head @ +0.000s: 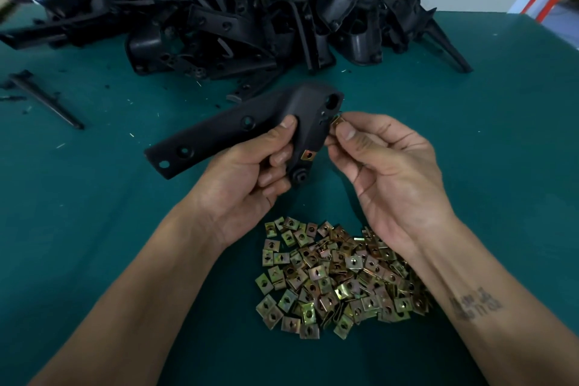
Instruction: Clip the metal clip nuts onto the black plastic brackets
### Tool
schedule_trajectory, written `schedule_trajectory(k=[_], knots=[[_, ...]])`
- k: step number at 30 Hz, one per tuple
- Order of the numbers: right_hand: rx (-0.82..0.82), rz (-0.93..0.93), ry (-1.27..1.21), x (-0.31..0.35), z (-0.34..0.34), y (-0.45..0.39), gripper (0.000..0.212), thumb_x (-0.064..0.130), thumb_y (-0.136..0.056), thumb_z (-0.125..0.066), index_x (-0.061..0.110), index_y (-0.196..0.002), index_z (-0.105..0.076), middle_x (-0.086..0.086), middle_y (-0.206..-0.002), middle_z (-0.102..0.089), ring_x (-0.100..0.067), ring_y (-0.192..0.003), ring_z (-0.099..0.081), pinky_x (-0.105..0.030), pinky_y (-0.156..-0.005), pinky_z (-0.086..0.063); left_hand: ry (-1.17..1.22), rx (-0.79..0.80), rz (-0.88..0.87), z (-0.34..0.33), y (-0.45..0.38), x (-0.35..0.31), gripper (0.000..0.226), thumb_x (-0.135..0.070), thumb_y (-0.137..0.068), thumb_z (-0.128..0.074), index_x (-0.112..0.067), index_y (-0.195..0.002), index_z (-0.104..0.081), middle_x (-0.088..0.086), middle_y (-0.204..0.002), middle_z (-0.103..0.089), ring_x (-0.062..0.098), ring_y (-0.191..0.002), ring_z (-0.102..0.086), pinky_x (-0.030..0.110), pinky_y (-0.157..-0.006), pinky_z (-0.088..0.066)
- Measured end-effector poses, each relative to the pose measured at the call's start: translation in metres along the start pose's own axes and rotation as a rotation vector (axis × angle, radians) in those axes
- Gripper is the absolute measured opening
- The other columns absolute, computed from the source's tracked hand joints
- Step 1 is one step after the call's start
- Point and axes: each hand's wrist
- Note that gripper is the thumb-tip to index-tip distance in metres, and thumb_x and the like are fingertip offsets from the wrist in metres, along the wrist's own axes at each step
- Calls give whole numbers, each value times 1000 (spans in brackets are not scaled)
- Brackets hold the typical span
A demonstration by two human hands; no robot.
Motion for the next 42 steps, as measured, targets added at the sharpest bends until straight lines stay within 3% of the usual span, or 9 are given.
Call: schedule_trajectory(k=[5,20,25,28,37,42], knots=[[-1,169,220,3,-2,0,11,-1,-71,-76,6,-81,-75,-12,-78,-77,-22,-69,-73,-28,-69,-59,-23,2,6,0,1,0,17,-32,-83,-72,-24,-71,-62,-10,-57,-41,4,-40,-30,14,-38,-32],[68,222,302,6,0,1,12,3,-70,-79,7,-80,-73,-14,-75,-76,-25,-64,-72,-27,-61,-56,-48,-23,23,0,2,-1,14,-31,-80,-71,-23,-69,-67,-10,-55,-42,5,-39,-29,14,-37,-28],[222,101,267,13,4,2,18,6,-66,-81,5,-82,-71,-14,-73,-74,-26,-63,-73,-24,-56,-56,-28,12,53,-1,3,0,16,-29,-80,-69,-22,-66,-68,-9,-50,-41,5,-35,-29,15,-37,-21],[318,46,175,18,8,2,15,-2,-75,-73,-2,-90,-71,-18,-81,-76,-28,-71,-76,-24,-63,-60,18,39,55,-2,4,0,22,-29,-81,-67,-24,-60,-71,-11,-47,-41,6,-32,-31,17,-42,-16],[287,8,175,13,5,4,10,2,-81,-65,-4,-89,-67,-20,-81,-75,-29,-66,-74,-26,-59,-60,94,50,51,-1,2,0,11,-24,-82,-67,-17,-75,-68,-9,-50,-42,6,-32,-30,12,-32,-28],[252,157,508,12,8,3,9,8,-86,-68,-2,-87,-67,-16,-73,-72,-30,-60,-72,-28,-54,-56,42,-22,-23,-2,1,2,18,-27,-81,-70,-20,-66,-62,-11,-47,-38,5,-33,-27,13,-37,-31]])
Point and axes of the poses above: each hand's wrist, its own y-axis away from the middle knuckle, its own z-axis out of the back of the hand, x = y × z
